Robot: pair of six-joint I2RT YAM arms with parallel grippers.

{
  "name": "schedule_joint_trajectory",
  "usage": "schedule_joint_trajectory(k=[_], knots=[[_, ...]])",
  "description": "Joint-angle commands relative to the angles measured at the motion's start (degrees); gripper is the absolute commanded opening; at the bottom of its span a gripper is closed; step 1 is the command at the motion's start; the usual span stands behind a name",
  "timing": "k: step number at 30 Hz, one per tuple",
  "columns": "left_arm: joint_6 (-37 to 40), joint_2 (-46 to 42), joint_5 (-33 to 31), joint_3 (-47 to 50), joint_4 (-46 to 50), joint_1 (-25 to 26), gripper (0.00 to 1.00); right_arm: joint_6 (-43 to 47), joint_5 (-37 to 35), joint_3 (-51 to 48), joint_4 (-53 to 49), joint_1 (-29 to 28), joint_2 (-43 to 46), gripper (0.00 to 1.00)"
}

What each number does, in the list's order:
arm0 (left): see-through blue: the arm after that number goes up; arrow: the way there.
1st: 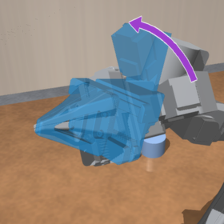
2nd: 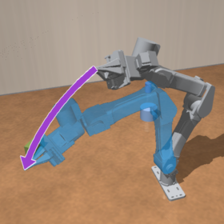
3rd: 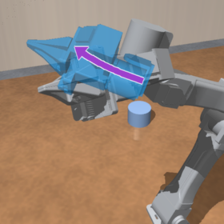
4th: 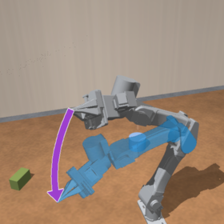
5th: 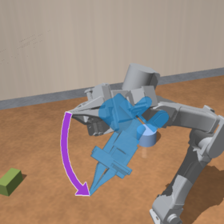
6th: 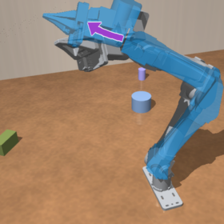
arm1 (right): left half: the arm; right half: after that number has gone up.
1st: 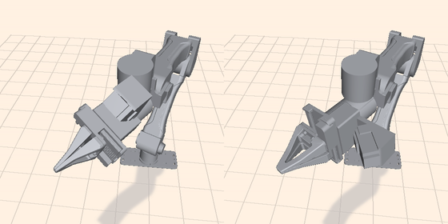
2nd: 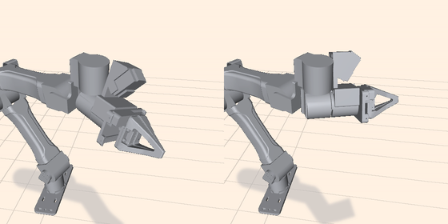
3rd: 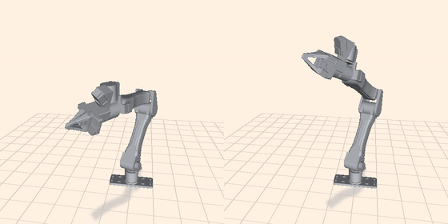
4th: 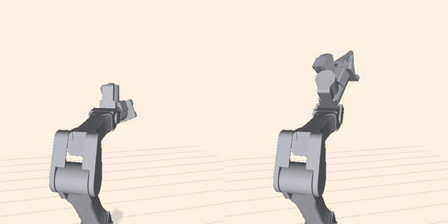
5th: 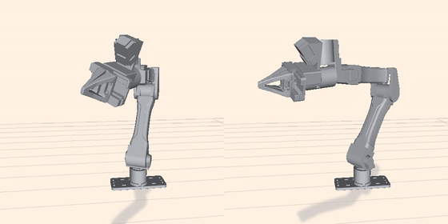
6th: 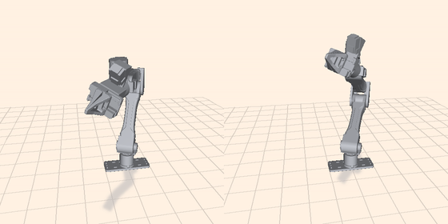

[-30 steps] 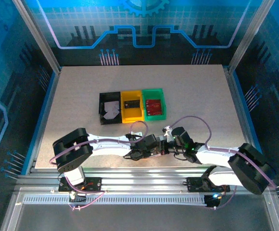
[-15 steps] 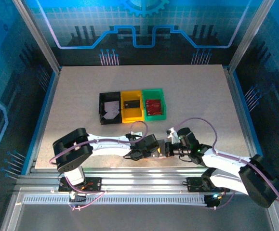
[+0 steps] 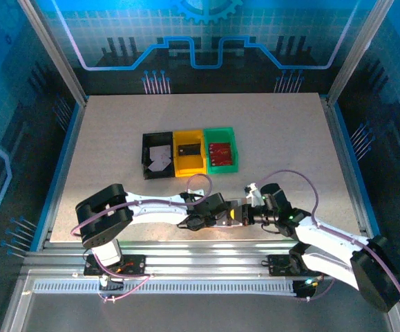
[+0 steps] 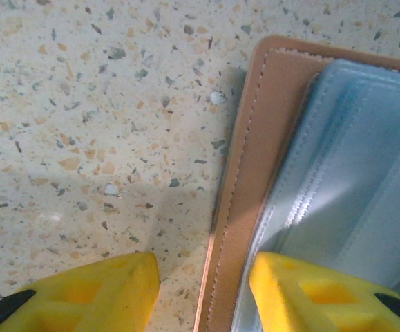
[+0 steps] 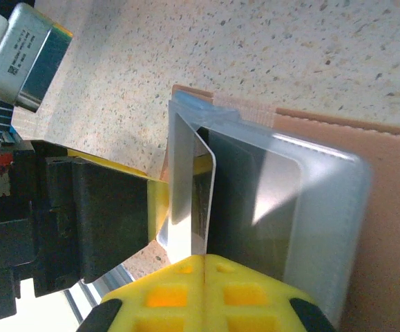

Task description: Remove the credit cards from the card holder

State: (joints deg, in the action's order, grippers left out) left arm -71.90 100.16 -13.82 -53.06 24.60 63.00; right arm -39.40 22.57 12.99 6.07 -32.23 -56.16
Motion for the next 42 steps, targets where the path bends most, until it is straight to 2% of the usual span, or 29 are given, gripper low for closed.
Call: schedule_joint_trajectory(k=[1, 12, 18, 21, 33, 38, 42], knots=[[-0.4, 14.5, 13.7, 6.4, -20.7, 0.7, 0.44, 0.5, 2.6, -0.6, -2.0, 1.8, 1.7, 0.00], [0.2, 14.1, 13.6, 5.9, -20.0, 0.6, 0.44, 1.1, 2.6, 0.0, -6.8, 3.7, 5.2, 0.00], [0.3, 15.4, 14.2, 5.0, -20.5, 0.6, 0.44, 0.6, 2.6, 1.3, -4.8, 3.6, -0.2, 0.26], [0.3, 15.8, 14.4, 4.7, -20.9, 0.7, 0.44, 0.8, 1.7, 2.7, -4.5, 3.4, -3.5, 0.31], [0.1, 18.1, 15.4, 3.3, -21.4, 1.2, 0.44, -0.7, -4.2, 6.7, -3.0, -1.4, -8.4, 0.30], [-0.1, 18.4, 15.5, 3.3, -21.9, 1.4, 0.44, -1.2, -9.0, 7.7, -6.0, -1.7, -10.5, 0.31], [-0.4, 19.0, 15.7, 3.4, -22.3, 1.6, 0.44, -2.3, -9.5, 7.6, -4.9, -1.8, -13.0, 0.31]])
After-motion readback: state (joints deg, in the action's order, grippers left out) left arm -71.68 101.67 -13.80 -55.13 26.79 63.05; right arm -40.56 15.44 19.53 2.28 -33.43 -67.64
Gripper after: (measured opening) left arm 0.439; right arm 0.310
